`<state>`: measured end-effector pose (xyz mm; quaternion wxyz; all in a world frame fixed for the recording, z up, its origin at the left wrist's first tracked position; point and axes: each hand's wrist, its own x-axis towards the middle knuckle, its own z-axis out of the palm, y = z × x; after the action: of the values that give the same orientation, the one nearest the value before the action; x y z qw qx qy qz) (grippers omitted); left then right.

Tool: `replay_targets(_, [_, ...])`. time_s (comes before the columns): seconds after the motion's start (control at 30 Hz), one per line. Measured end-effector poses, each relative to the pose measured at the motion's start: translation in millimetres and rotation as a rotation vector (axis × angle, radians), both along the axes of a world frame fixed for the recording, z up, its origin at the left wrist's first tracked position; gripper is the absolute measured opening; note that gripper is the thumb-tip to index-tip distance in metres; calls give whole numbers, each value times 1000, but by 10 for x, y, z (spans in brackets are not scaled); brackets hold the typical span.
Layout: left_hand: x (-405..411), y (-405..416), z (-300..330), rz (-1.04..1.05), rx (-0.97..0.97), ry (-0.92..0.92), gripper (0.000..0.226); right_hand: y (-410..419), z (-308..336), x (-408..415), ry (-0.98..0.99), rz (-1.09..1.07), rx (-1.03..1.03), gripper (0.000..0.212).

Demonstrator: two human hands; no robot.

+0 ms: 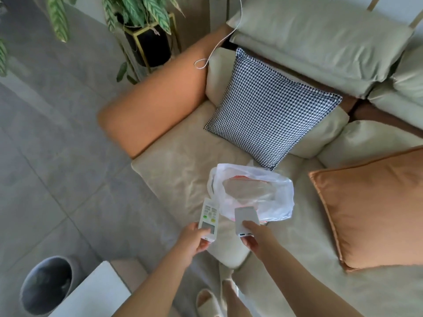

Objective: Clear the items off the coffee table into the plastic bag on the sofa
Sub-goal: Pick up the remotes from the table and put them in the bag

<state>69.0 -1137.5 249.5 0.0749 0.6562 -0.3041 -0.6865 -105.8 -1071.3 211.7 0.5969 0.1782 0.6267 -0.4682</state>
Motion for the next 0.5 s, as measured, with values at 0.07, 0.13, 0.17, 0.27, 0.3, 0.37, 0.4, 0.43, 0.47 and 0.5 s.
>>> replay_targets(0.07, [-123,-106,-92,-27,25,-15,19,-81,-101,-133,19,-4,26,26])
replay_targets(0.13, [-280,-227,-203,-41,46,-17,17,-181,-197,-265,36,-5,55,26])
replay_targets(0.17, [-362,-293,-263,-51,54,-22,17,-227,-252,-327,41,-14,66,26])
replay_targets(0.27, [-639,-496,-459,-89,80,-33,12,-343,-414,-502,62,-23,106,27])
replay_targets(0.3, [-733,-556,-515,-97,94,-36,9,-368,-451,-555,77,-12,126,26])
replay_targets(0.37, [-912,-677,-629,-128,117,-45,7,-418,-535,-665,107,6,162,22])
replay_targets(0.4, [-997,-734,-695,-148,125,-49,8,-437,-581,-718,113,6,174,19])
replay_targets(0.43, [-1079,-789,-755,-171,133,-53,9,-464,-614,-769,112,-5,185,15])
replay_targets(0.47, [-1160,-849,-823,-197,138,-59,9,-491,-670,-815,107,-21,197,12])
replay_targets(0.5, [-1245,-912,-895,-229,142,-67,9,-530,-707,-857,99,-38,215,11])
